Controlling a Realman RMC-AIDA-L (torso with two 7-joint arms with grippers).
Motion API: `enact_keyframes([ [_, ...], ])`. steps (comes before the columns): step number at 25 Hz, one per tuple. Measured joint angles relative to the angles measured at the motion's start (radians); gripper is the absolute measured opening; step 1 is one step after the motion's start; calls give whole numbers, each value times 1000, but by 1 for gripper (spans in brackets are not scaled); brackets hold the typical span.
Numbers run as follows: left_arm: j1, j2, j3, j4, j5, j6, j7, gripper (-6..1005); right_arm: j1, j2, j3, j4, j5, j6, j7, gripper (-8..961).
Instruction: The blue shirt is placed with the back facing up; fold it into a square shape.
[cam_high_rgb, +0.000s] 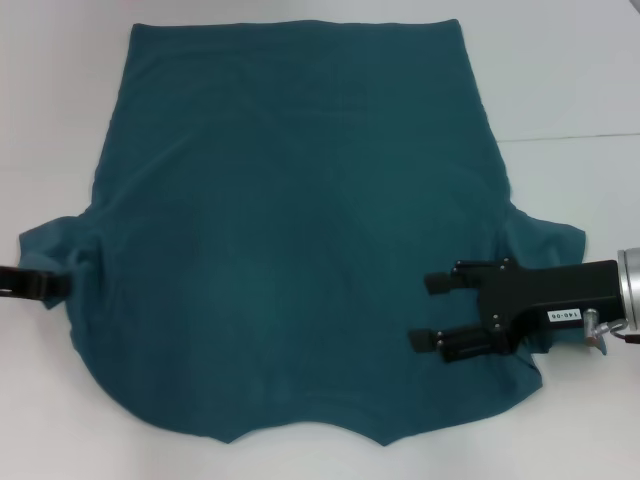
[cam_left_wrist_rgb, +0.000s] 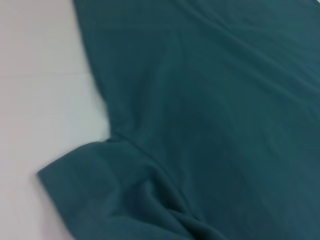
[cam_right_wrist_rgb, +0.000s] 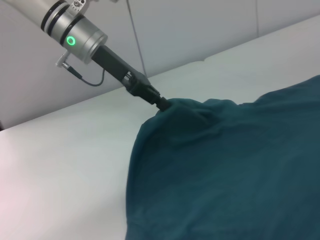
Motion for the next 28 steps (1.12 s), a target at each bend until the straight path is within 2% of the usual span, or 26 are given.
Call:
enact_keyframes([
  [3, -9, -6, 74, 10, 3, 3, 1, 26, -3, -3, 12, 22, 0, 9, -12, 942],
  [7, -13, -25, 192, 48, 9, -1, 1, 35, -4, -6, 19, 39, 0, 10, -22, 941],
  [10, -12, -46, 279, 81, 31, -12, 5, 42, -7, -6, 25, 42, 0, 11, -26, 941],
  [15, -19, -105, 436, 99, 176, -89, -4, 53, -9, -2, 26, 44, 0, 11, -26, 941],
  [18, -24, -114, 534, 86, 243, -152, -74, 60, -10, -1, 26, 44, 0, 11, -28, 941],
  [20, -25, -113, 567, 81, 259, -181, -125, 65, -12, -1, 26, 48, 0, 11, -32, 941],
  [28, 17, -115, 540, 180, 213, -178, -204, 83, -15, 0, 27, 57, -1, 11, -52, 941],
])
